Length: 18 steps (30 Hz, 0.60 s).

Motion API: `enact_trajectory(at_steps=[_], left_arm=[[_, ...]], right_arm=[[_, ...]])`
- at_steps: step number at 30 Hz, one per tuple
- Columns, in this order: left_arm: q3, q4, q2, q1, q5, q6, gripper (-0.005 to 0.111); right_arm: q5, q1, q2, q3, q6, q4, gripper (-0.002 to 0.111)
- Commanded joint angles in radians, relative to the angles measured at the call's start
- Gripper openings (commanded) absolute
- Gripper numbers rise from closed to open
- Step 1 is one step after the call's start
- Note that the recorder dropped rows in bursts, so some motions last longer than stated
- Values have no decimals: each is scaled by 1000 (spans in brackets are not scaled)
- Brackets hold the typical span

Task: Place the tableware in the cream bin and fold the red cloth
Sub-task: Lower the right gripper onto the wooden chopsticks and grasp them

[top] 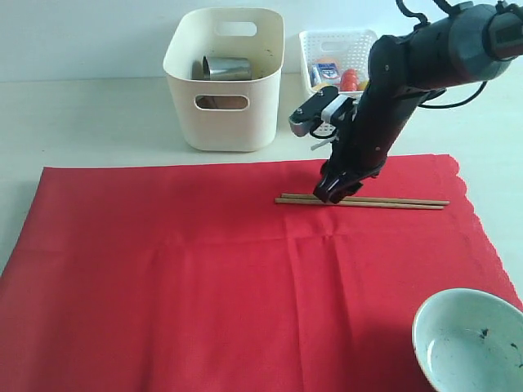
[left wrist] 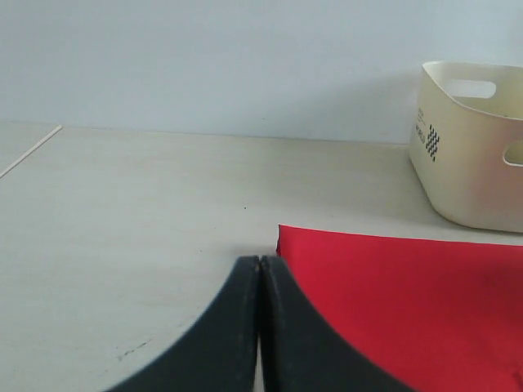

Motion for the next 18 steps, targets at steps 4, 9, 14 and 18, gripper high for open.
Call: enact_trajectory(at_steps=[4,9,14,18], left_arm=[[3,3,-5,-8,-6,1,3],[3,3,-5,-8,-6,1,3],[3,3,-5,-8,-6,1,3],[3,3,-5,-8,-6,1,3]], right_arm=[[46,1,37,-16,-66,-15,46],[77,1,16,-16,-70,-15,46],[85,1,-36,-16,-91,-15,46],[91,1,-35,-16,-120,-15,46]])
